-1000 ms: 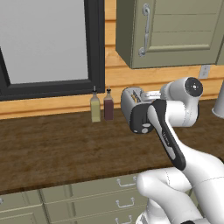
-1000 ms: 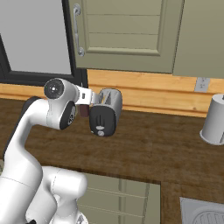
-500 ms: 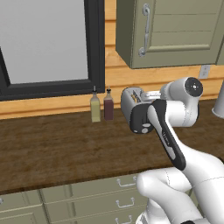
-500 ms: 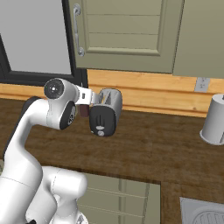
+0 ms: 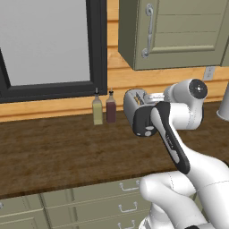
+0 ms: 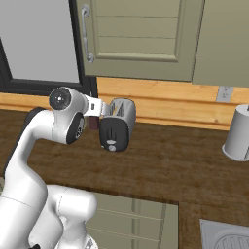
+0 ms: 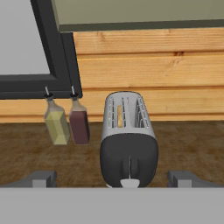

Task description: Start the toaster. Once the lever pops up, take the bread to the plate on the dining counter.

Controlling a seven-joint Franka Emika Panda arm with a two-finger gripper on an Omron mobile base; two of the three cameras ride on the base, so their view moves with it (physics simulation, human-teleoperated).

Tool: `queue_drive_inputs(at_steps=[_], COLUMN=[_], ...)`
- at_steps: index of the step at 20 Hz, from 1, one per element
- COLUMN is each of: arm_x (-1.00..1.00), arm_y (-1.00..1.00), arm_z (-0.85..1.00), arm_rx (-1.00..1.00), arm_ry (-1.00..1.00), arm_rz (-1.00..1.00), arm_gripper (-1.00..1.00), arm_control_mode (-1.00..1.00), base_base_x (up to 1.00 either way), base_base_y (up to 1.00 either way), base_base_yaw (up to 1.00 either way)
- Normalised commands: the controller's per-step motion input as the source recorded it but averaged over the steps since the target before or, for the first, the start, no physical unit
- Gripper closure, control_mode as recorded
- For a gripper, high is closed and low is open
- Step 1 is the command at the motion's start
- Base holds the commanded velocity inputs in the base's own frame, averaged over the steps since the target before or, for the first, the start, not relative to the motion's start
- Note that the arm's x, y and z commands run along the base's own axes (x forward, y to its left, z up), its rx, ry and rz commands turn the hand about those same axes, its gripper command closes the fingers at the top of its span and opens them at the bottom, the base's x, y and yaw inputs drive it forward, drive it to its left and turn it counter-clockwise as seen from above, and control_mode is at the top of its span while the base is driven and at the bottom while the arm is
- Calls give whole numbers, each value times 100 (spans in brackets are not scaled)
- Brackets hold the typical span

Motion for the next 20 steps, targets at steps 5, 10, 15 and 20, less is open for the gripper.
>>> queue_drive_inputs(at_steps=[5, 10, 15, 20], arm_x=[0, 0, 0, 0], arm_y=[0, 0, 0, 0], arm_z=[0, 0, 0, 0], arm_rx=[0, 0, 0, 0], arm_ry=[0, 0, 0, 0], arm_rz=[0, 0, 0, 0], arm_gripper=[-100, -100, -100, -100], arm_control_mode=[-100, -100, -100, -100], base_base_x=[0, 0, 0, 0], base_base_y=[0, 0, 0, 0], base_base_yaw=[0, 0, 0, 0])
